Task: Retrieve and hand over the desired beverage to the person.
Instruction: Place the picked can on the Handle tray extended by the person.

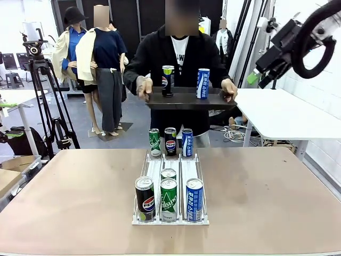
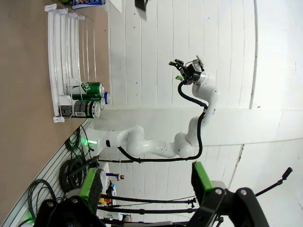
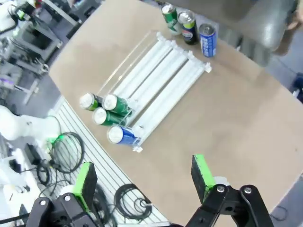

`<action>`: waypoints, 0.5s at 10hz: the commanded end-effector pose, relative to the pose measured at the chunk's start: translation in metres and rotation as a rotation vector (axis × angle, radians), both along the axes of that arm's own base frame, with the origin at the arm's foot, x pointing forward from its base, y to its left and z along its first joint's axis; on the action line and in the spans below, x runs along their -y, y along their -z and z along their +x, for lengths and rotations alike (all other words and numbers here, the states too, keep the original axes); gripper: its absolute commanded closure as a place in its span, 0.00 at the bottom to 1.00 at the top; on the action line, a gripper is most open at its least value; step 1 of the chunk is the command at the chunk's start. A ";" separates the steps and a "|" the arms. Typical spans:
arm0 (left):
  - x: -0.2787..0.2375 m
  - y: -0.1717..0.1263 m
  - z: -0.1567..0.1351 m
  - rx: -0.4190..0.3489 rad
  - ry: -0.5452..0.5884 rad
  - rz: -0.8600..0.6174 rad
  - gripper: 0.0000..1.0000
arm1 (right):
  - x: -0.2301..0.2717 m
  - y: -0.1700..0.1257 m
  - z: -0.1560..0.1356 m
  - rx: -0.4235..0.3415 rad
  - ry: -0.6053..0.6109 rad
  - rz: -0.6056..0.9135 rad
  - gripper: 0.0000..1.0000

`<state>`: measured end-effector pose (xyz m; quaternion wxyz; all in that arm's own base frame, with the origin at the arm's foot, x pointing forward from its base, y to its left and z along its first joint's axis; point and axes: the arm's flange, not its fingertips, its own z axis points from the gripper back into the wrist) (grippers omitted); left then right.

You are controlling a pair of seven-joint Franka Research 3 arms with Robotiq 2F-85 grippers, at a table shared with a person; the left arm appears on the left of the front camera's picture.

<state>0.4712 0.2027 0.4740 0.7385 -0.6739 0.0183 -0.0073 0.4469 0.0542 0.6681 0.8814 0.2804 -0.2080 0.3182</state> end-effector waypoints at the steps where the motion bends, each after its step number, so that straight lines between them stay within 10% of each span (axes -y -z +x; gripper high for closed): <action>1: 0.000 -0.001 -0.001 0.002 -0.004 0.009 0.00 | 0.026 0.017 -0.018 0.040 0.016 0.142 0.00; 5: 0.000 -0.001 -0.001 0.002 -0.004 0.009 0.00 | 0.101 0.067 -0.028 0.006 0.145 0.396 0.00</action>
